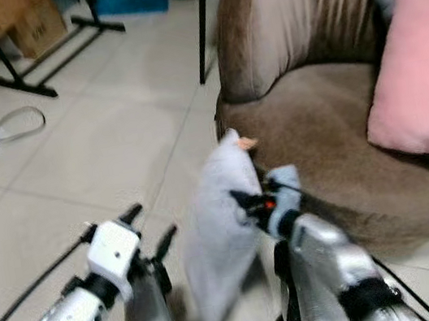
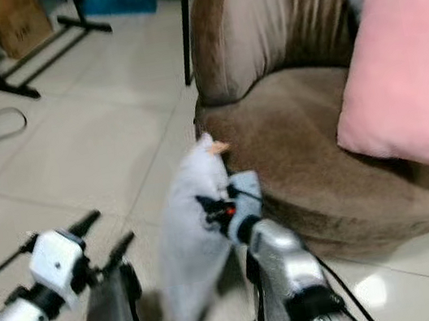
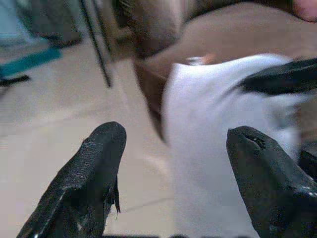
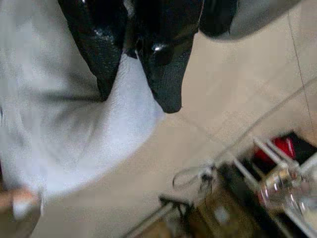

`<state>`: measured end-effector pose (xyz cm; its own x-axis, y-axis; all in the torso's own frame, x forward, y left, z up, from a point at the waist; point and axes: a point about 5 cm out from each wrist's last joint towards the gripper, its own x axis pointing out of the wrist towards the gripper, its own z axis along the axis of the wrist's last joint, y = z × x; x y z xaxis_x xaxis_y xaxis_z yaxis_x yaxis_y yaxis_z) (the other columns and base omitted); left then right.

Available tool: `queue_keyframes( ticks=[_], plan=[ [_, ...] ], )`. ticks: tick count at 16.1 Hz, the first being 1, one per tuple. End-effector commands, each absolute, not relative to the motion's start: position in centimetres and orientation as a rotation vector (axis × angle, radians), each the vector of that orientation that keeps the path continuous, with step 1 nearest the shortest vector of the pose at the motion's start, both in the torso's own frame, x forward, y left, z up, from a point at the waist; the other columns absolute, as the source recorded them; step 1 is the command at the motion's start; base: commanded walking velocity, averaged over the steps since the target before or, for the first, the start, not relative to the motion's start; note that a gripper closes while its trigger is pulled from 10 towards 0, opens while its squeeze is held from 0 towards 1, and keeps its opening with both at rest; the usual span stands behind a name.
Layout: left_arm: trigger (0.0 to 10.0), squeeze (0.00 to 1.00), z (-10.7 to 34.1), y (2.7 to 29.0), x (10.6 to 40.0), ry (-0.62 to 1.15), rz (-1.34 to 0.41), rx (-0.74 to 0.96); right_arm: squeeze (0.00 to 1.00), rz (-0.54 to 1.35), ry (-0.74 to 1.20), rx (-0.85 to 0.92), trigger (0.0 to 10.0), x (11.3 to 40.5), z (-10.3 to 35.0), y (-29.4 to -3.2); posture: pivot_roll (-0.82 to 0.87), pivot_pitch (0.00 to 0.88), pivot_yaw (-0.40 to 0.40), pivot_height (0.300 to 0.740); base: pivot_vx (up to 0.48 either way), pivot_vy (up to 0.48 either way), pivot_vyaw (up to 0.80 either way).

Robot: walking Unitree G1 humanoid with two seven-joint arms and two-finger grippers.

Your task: Move the pillow to the sofa from floor

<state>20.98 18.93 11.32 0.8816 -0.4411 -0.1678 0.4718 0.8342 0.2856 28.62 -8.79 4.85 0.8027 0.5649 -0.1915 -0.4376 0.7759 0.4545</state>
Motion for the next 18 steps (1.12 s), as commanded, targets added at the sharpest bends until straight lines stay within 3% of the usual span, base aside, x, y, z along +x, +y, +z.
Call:
queue_keyframes(
  ticks=[1, 2, 3, 7, 9, 12, 18],
  plan=[
    [10.0, 0.00, 11.6, 19.2, 21.7, 0.070, -0.407, 0.338, 0.00, 0.500, 0.228, 0.414, 0.0, 28.6, 7.3, -9.9, 0.07, 0.000, -0.060, 0.501, 0.000, 0.000, 0.00],
    [10.0, 0.00, 12.0, 19.2, 22.1, 0.051, -0.372, 0.335, 0.00, 0.460, 0.205, 0.415, 0.0, 28.4, 7.8, -10.3, 0.07, 0.000, -0.060, 0.501, 0.000, 0.000, 0.00],
    [10.0, 0.00, 12.4, 19.0, 22.7, 0.027, -0.319, 0.316, 0.00, 0.421, 0.211, 0.379, 10.0, 27.7, 8.0, -10.8, 0.07, 0.000, -0.040, 0.501, 0.000, 0.000, 0.00],
    [10.0, 0.00, 12.3, 18.3, 23.5, 0.019, -0.311, 0.328, 0.00, 0.281, 0.232, 0.318, 10.0, 25.5, 8.4, -12.1, 0.06, 0.000, -0.021, 0.526, 0.000, 0.000, 0.00],
    [10.0, 0.00, 12.3, 18.1, 24.2, 0.028, -0.213, 0.227, 0.00, 0.234, 0.222, 0.332, 10.0, 25.3, 8.8, -12.7, 0.04, 0.000, 0.001, 0.551, 0.000, 0.000, 0.00],
    [10.0, 0.00, 12.1, 16.4, 23.7, 0.019, -0.299, 0.290, 0.00, 0.246, 0.205, 0.354, 10.0, 25.3, 10.3, -12.2, 0.05, 0.000, -0.012, 0.576, 0.000, 0.000, 0.00],
    [10.0, 0.00, 12.7, 19.0, 22.9, 0.023, -0.274, 0.289, 0.00, 0.260, 0.174, 0.362, 10.0, 25.4, 11.4, -12.4, 0.06, 0.000, -0.028, 0.636, 0.000, 0.000, 0.00]
  ],
)
